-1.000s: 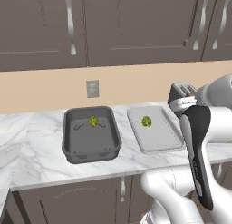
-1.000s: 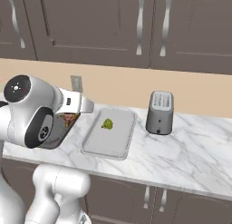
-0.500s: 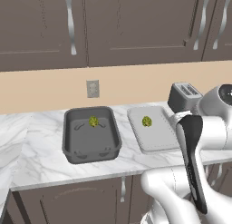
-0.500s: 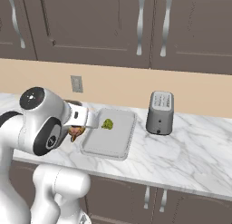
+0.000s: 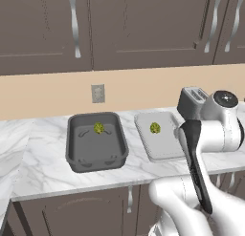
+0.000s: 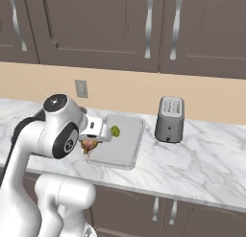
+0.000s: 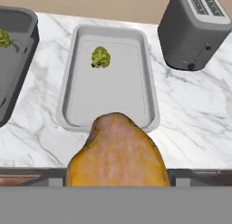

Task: Place one broccoli and one chicken drumstick in each tupperware on the nearby counter, to pack two identical lunches.

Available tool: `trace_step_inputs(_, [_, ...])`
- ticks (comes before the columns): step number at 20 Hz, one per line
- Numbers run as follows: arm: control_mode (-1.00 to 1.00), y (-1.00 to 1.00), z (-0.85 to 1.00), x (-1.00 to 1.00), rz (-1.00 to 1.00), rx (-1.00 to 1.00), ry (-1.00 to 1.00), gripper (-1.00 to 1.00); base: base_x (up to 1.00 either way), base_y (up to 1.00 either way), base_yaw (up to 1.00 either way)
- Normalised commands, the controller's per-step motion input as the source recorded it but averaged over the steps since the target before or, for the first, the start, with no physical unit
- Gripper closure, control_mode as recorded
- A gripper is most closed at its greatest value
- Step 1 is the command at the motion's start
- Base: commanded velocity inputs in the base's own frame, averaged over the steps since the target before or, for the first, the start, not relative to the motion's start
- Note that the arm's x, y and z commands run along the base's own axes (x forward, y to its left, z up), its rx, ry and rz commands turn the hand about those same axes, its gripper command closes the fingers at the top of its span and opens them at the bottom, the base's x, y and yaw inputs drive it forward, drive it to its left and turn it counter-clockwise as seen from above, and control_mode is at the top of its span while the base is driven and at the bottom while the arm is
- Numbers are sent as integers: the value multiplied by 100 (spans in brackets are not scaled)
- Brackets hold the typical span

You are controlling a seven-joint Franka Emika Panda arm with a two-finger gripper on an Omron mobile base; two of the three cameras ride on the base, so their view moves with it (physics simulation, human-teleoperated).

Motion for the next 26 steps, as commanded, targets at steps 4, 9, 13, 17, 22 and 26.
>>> trace_step_inputs(4, [-100, 0, -24, 39, -20, 0, 3, 100, 0, 0, 0])
trace_step_inputs(9, [-100, 0, -21, 26, -31, 2, 1, 100, 0, 0, 0])
trace_step_inputs(13, [-100, 0, -19, 16, -35, 12, 0, 100, 0, 0, 0])
trace_step_inputs(17, [-100, 0, -7, 12, -25, 19, 1, 100, 0, 0, 0])
trace_step_inputs(22, [-100, 0, -15, 5, -12, 15, 1, 100, 0, 0, 0])
trace_step_inputs(26, [-100, 0, -34, 14, -9, 2, -1, 100, 0, 0, 0])
